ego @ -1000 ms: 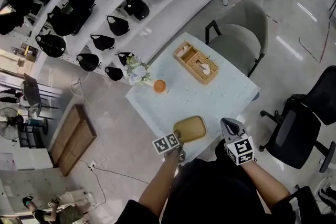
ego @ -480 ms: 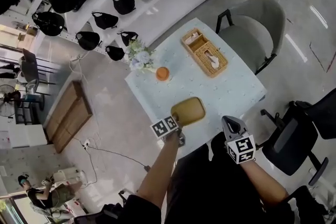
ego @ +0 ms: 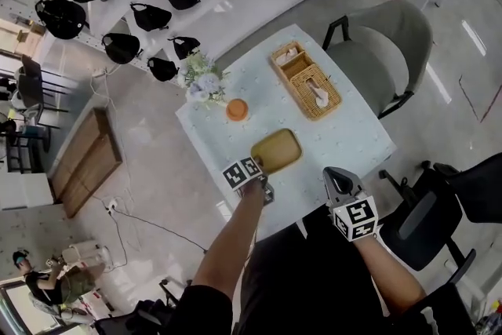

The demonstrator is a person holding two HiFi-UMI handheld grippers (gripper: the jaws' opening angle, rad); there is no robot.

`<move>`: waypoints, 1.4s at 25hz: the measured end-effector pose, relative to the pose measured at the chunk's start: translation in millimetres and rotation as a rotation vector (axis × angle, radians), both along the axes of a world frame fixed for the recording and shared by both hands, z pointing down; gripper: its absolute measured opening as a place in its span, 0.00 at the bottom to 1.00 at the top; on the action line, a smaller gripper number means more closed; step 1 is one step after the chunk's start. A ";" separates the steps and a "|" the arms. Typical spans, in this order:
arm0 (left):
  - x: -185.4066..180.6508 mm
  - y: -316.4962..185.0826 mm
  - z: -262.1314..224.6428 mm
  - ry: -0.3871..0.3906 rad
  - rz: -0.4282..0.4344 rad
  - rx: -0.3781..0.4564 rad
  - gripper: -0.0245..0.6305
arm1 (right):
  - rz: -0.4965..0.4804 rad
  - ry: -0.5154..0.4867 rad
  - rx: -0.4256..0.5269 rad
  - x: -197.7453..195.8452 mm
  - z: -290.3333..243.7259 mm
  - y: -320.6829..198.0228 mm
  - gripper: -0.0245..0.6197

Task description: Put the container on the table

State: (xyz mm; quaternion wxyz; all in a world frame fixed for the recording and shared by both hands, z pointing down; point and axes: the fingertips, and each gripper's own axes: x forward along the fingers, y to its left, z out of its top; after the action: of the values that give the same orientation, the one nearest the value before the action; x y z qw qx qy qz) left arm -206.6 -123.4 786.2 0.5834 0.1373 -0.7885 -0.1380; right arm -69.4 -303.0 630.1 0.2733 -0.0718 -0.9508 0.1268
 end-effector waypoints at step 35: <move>-115.7 -71.4 117.6 -0.049 -0.082 -0.121 0.05 | -0.046 0.121 0.019 -58.1 77.7 -41.7 0.04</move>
State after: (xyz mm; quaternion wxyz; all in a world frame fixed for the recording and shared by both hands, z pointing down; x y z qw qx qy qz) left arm -322.3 -194.8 903.8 0.5649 0.0727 -0.8145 -0.1105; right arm -127.5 -344.7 707.8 0.3339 -0.0831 -0.9318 0.1158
